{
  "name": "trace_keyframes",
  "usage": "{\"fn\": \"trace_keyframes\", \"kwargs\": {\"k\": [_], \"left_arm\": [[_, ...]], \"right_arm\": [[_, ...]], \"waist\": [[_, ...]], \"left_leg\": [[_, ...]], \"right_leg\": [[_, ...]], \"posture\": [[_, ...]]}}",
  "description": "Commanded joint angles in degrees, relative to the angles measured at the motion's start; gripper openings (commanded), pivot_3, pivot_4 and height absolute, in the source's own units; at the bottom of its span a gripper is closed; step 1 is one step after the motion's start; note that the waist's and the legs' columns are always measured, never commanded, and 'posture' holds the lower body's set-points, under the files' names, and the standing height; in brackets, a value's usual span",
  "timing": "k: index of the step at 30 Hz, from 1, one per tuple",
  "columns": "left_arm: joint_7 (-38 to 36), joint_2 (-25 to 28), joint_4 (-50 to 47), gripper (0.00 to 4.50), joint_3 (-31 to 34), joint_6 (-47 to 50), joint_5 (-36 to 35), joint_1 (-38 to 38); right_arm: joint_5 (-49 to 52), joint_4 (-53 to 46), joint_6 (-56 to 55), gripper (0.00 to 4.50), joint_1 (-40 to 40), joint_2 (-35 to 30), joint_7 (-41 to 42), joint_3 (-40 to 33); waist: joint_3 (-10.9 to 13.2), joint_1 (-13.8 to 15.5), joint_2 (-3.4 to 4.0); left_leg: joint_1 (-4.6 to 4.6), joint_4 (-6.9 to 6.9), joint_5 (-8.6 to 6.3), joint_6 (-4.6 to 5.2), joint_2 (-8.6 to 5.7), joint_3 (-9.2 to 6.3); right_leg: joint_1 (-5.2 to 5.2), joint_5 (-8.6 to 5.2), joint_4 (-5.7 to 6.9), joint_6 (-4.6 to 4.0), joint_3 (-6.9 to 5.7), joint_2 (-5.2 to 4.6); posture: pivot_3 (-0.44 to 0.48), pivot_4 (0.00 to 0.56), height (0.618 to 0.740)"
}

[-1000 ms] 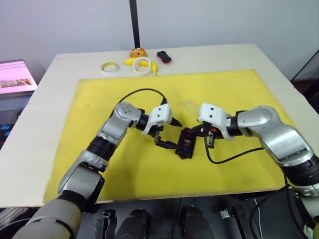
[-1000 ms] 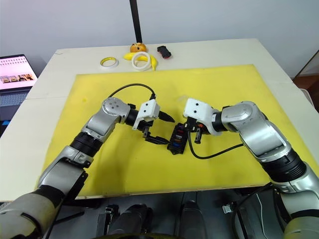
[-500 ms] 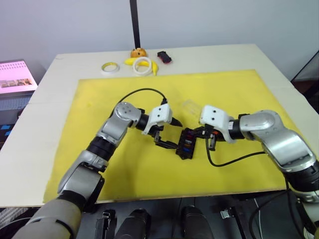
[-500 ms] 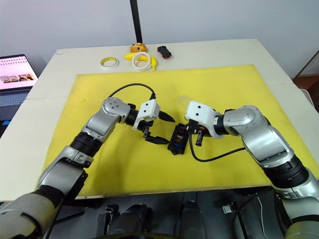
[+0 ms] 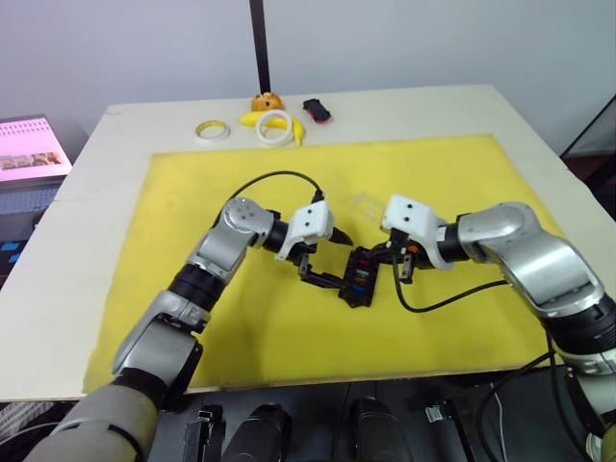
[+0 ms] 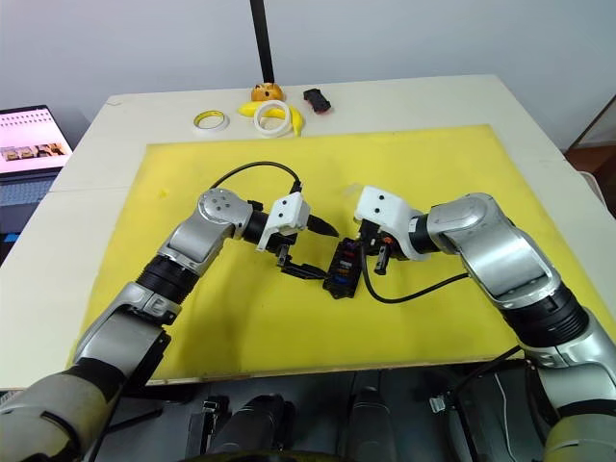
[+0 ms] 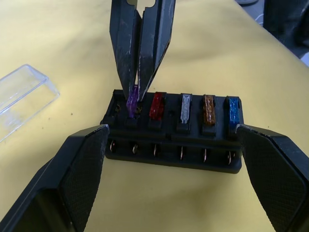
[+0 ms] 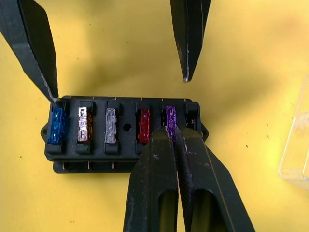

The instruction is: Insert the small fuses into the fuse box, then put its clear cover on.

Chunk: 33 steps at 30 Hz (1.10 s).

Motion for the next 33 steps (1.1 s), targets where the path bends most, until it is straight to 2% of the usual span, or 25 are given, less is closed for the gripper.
{"fn": "trace_keyframes", "kwargs": {"k": [1,16,33], "left_arm": [[0.0,-0.2,-1.2,4.41,0.9,-0.8,0.0,-0.7],[0.4,0.0,-0.9,4.41,1.3,-1.7,0.2,0.0],[0.4,0.9,-1.2,4.41,1.3,-2.1,0.2,0.9]], "right_arm": [[-0.6,0.0,-0.1,0.0,-1.3,-0.2,1.1,2.2],[-0.8,0.6,5.4,0.0,-7.2,-0.6,3.2,6.2],[-0.3,-2.0,5.6,0.0,-3.7,-1.6,1.8,4.1]], "waist": [[0.0,0.0,0.0],[0.0,0.0,0.0],[0.0,0.1,0.0]], "left_leg": [[0.0,0.0,0.0,0.0,0.0,0.0],[-0.01,-0.01,0.0,0.0,0.0,0.0],[-0.01,-0.01,0.0,0.0,-0.02,0.01]], "right_leg": [[0.0,0.0,0.0,0.0,0.0,0.0],[-0.02,0.0,-0.01,0.0,0.0,-0.02],[-0.01,0.0,0.0,0.0,0.0,-0.03]], "posture": [[0.0,0.15,0.74],[0.0,0.15,0.74],[0.0,0.15,0.74]]}}
